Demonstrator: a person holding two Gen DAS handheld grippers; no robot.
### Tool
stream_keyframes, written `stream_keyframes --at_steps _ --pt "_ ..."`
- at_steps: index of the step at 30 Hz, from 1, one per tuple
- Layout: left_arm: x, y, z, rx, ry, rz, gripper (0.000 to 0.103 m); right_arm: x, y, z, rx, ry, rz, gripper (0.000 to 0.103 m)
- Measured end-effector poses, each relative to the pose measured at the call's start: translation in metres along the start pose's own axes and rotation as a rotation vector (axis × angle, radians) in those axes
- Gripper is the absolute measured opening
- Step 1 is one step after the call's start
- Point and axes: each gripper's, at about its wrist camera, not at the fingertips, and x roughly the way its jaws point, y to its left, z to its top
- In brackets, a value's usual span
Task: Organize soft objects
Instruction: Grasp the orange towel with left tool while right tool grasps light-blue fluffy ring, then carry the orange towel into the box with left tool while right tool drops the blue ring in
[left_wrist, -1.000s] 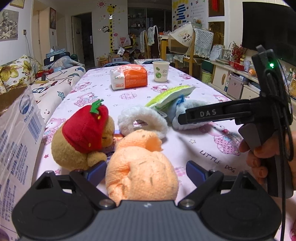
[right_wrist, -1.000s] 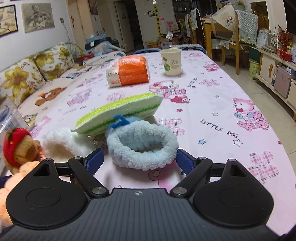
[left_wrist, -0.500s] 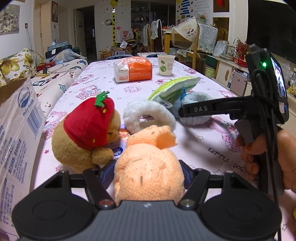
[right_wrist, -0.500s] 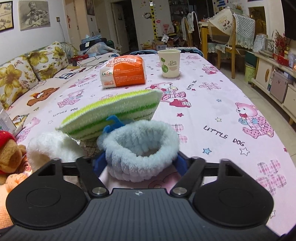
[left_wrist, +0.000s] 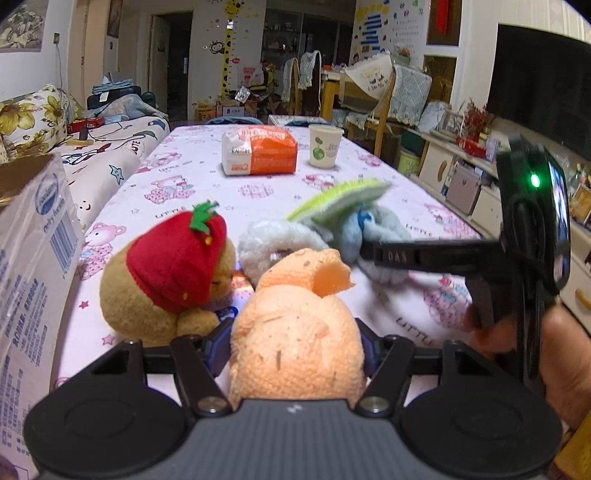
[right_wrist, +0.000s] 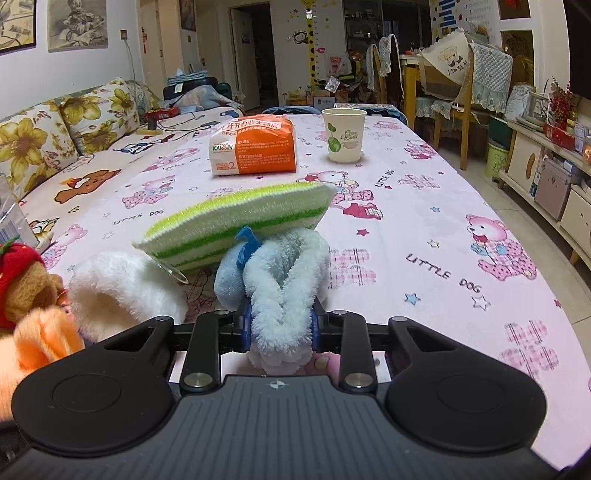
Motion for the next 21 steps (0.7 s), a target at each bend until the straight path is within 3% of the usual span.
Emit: stream_keyframes --at_steps 21 --pt "-0.032 0.022 0.013 -0.093 -0.16 -0.057 0.065 -0.022 0.008 -0.013 0.158 0.018 0.022 0.033"
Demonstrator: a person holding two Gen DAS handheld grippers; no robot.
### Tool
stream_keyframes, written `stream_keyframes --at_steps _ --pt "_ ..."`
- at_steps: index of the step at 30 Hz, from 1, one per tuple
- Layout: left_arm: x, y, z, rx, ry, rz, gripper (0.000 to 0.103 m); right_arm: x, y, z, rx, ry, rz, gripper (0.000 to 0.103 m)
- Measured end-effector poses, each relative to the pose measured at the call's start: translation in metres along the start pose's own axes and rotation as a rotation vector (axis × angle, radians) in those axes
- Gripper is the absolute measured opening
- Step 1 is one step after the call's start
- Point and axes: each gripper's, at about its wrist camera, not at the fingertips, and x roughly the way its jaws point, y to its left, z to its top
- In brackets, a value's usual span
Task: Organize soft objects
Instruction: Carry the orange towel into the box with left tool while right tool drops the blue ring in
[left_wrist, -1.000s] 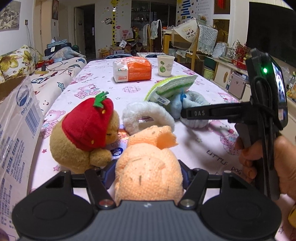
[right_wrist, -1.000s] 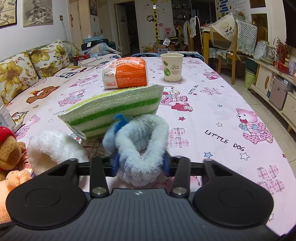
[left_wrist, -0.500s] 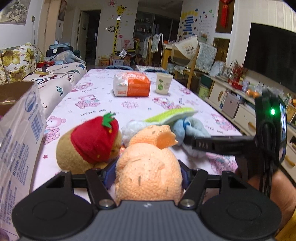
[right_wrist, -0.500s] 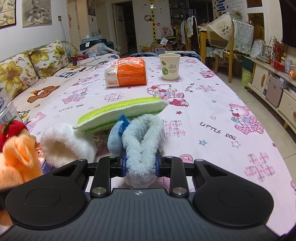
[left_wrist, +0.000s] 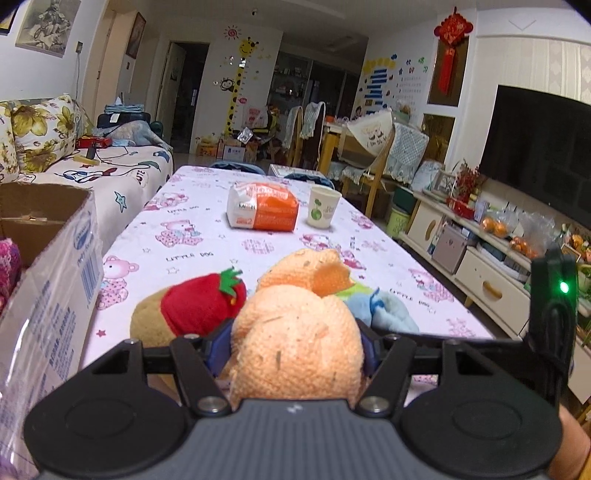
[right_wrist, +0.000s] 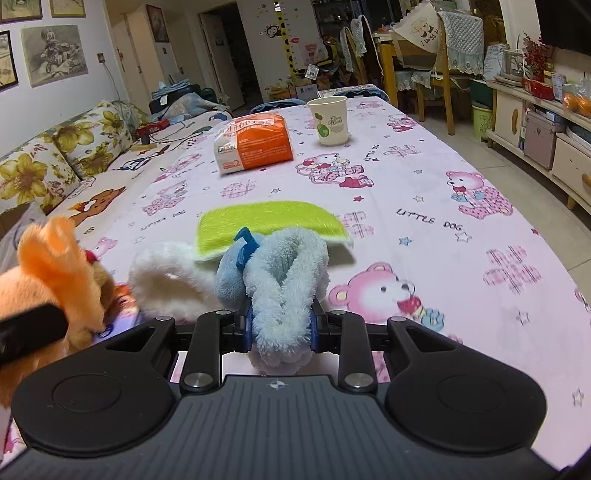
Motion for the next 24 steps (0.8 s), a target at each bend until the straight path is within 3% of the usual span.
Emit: stream_keyframes --at_steps 12,24 --pt "-0.018 0.016 0.01 -0.038 -0.076 0.005 0.065 -0.013 0.017 -0.006 0.039 -0.002 0.066 0.033" --pt "-0.044 0.052 0.023 -0.128 -0.188 0.087 0.066 -0.024 0.058 0.011 -0.033 -0.063 0.2 0.033"
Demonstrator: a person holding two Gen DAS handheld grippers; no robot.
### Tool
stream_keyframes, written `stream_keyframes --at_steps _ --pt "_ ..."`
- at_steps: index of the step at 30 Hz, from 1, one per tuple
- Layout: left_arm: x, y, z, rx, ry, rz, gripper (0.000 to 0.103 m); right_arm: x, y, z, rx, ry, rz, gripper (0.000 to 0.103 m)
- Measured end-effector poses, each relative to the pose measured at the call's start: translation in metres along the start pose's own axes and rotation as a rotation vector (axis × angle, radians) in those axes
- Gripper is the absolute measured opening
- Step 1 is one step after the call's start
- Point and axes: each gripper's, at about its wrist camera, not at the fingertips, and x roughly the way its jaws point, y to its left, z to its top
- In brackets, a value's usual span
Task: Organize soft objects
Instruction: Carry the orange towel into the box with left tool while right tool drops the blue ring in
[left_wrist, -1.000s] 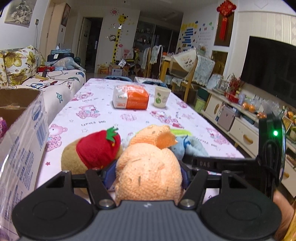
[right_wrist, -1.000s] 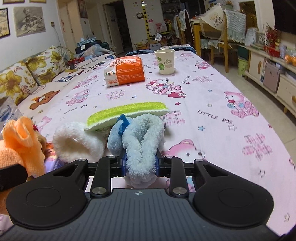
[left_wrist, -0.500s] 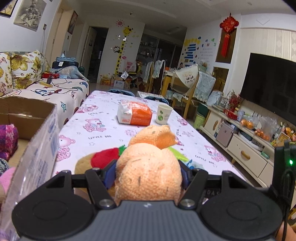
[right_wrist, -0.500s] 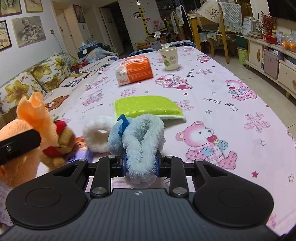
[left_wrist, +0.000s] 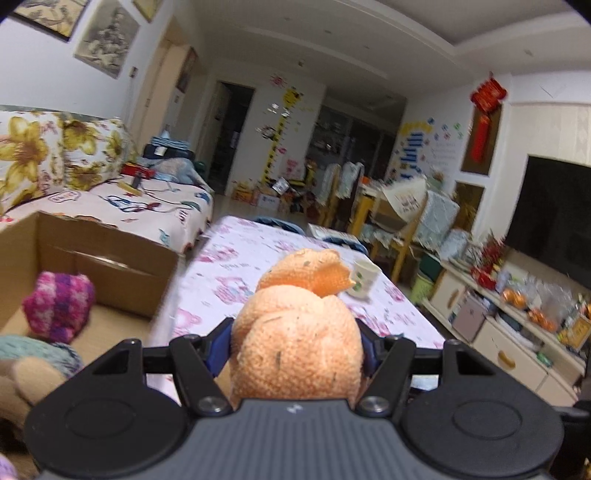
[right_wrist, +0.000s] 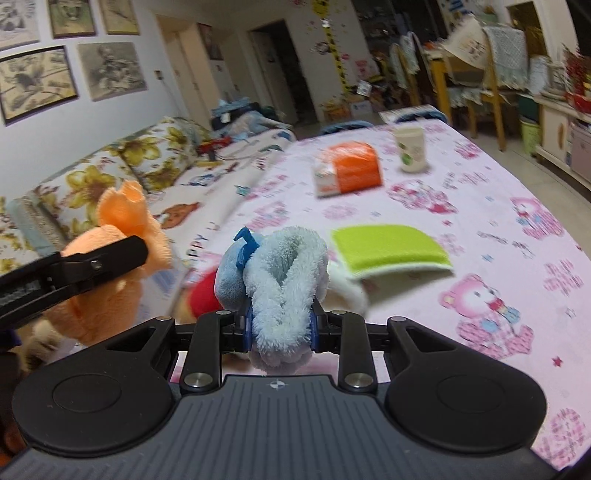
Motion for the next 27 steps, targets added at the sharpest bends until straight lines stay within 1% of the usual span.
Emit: stream_keyframes --at_steps 4,13,18,22,25,27 --pt "-0.009 0.019 0.007 -0.047 -0.038 0.054 0.066 0.001 0.021 0.007 -0.051 -0.015 0.045 0.033" --pt "-0.02 0.055 0.019 -0.122 -0.119 0.23 0.066 0.033 0.064 0.026 -0.142 -0.028 0.154 0.034" --pt "-0.02 0.075 0.021 -0.192 -0.122 0.297 0.066 0.057 0.087 0.034 -0.207 -0.023 0.19 0.034" --pt "-0.021 0.088 0.021 -0.234 -0.089 0.352 0.066 0.075 0.101 0.035 -0.278 -0.012 0.193 0.034" --pt "-0.021 0.096 0.021 -0.276 -0.077 0.352 0.066 0.086 0.11 0.032 -0.334 -0.01 0.192 0.035" --pt "-0.021 0.097 0.021 -0.275 -0.066 0.367 0.066 0.093 0.117 0.032 -0.361 -0.011 0.197 0.035"
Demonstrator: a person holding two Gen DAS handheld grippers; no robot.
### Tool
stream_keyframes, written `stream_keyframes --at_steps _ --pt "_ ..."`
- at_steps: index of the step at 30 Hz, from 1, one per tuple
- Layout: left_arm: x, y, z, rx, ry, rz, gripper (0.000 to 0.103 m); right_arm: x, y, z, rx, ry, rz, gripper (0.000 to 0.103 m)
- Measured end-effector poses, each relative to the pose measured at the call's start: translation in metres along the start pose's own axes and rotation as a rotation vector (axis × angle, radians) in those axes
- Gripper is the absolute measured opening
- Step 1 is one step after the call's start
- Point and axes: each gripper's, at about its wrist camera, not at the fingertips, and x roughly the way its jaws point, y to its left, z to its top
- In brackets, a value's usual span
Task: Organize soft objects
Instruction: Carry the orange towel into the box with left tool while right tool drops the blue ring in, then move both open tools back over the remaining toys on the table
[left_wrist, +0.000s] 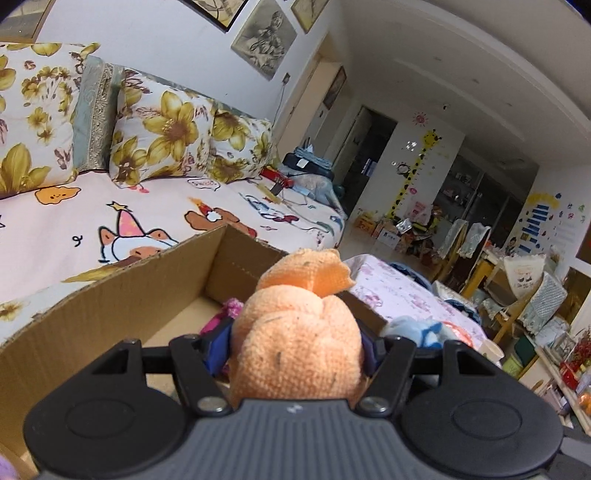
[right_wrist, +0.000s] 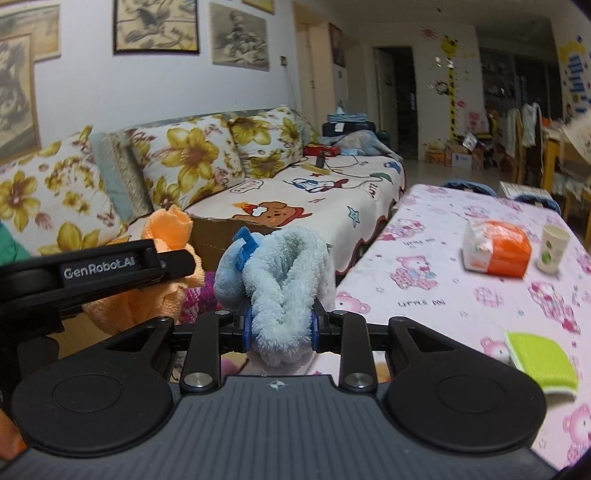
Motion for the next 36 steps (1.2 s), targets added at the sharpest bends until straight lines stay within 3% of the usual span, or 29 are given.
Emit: stream_keyframes --at_steps 5,8,10,15,19,34,36 --pt "0.005 -0.001 0.002 0.001 0.021 0.017 0.067 0.008 0.015 0.0 -0.064 0.011 0.003 0.041" --pt "0.006 0.001 0.002 -0.001 0.031 0.023 0.069 0.011 0.019 -0.001 -0.09 0.023 0.009 0.056" --pt "0.007 0.003 0.003 -0.005 0.033 0.025 0.073 0.007 0.021 -0.003 -0.093 0.023 0.016 0.072" --pt "0.004 0.003 0.002 -0.001 0.023 0.002 0.086 -0.006 0.022 -0.006 -0.092 0.003 0.011 0.088" --pt "0.002 -0.001 0.002 0.012 0.011 -0.014 0.088 -0.017 0.018 -0.008 -0.083 -0.012 -0.001 0.097" --pt "-0.001 -0.016 0.0 0.092 -0.02 -0.042 0.093 -0.046 0.001 -0.025 0.022 -0.039 -0.078 0.103" --pt "-0.003 -0.019 0.0 0.105 -0.031 -0.05 0.098 -0.046 0.0 -0.026 0.031 -0.037 -0.084 0.103"
